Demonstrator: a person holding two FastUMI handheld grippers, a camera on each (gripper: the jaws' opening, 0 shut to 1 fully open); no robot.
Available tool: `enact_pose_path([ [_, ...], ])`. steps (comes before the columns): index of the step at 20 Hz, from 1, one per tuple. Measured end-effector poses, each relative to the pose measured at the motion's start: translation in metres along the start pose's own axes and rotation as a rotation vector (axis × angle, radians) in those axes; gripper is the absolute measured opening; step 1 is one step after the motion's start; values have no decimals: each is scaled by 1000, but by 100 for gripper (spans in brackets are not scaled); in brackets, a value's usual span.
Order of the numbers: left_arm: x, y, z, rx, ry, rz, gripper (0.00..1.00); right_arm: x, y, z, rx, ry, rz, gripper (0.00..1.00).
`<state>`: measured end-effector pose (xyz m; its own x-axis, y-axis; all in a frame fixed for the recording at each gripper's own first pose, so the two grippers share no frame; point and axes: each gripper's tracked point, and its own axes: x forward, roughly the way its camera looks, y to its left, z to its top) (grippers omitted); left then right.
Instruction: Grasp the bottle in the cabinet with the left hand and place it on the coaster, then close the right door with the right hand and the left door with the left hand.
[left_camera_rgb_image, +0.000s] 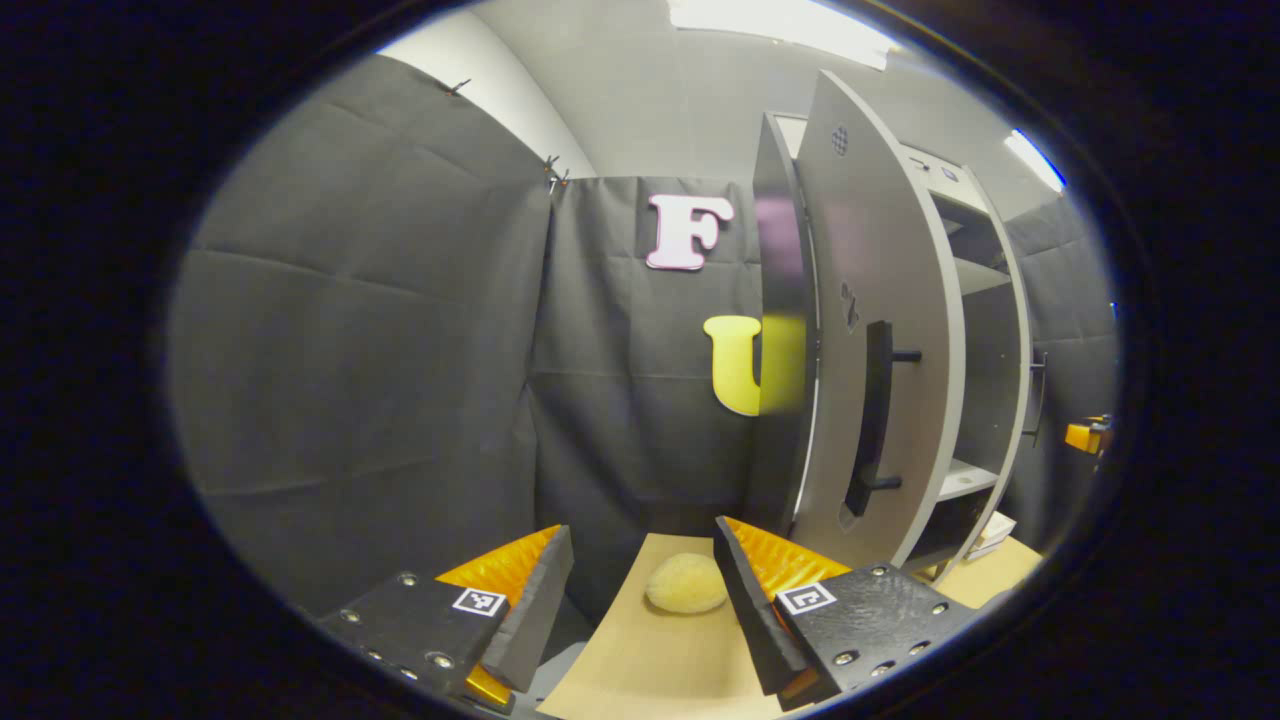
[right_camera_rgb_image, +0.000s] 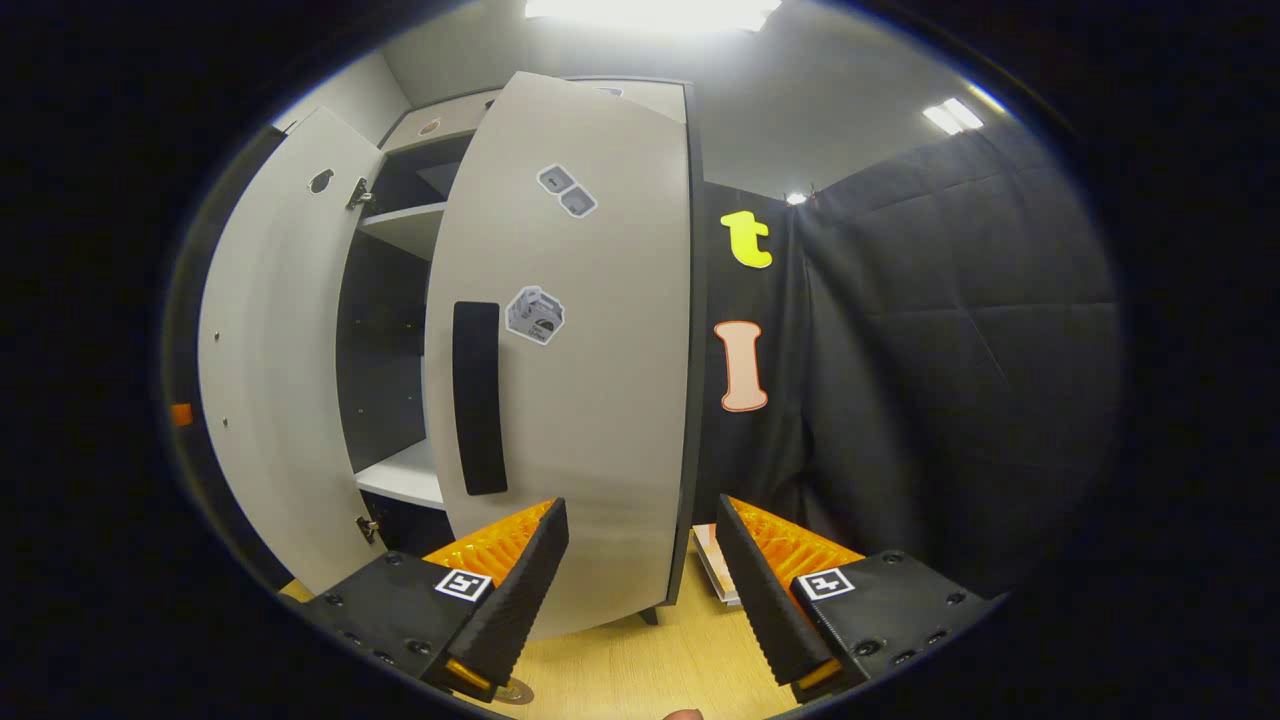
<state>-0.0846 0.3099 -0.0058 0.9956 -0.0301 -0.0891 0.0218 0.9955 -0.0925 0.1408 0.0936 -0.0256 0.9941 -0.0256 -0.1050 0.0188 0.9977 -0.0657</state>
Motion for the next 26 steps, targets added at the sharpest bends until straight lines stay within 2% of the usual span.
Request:
enact_pose_path([
  [11,31,-71,33,-1,-50,-99,81,-34,-41,-32,7,51,-18,95],
  [12,34,-79,34,-3,-52,-107,81,-38,-45,-34,7,52,-18,92],
  [13,35,-86,32,-5,-53,-113,81,-39,-50,-35,5,54,-22,95],
  [15,37,-84,29,24,-58,-72,81,-45,-62,-40,-1,60,-34,95],
  [21,30,-96,32,62,-78,-57,83,-53,-90,-49,18,78,-44,95],
  [26,23,-137,30,36,-83,-100,84,-54,-98,-48,18,73,-22,92],
])
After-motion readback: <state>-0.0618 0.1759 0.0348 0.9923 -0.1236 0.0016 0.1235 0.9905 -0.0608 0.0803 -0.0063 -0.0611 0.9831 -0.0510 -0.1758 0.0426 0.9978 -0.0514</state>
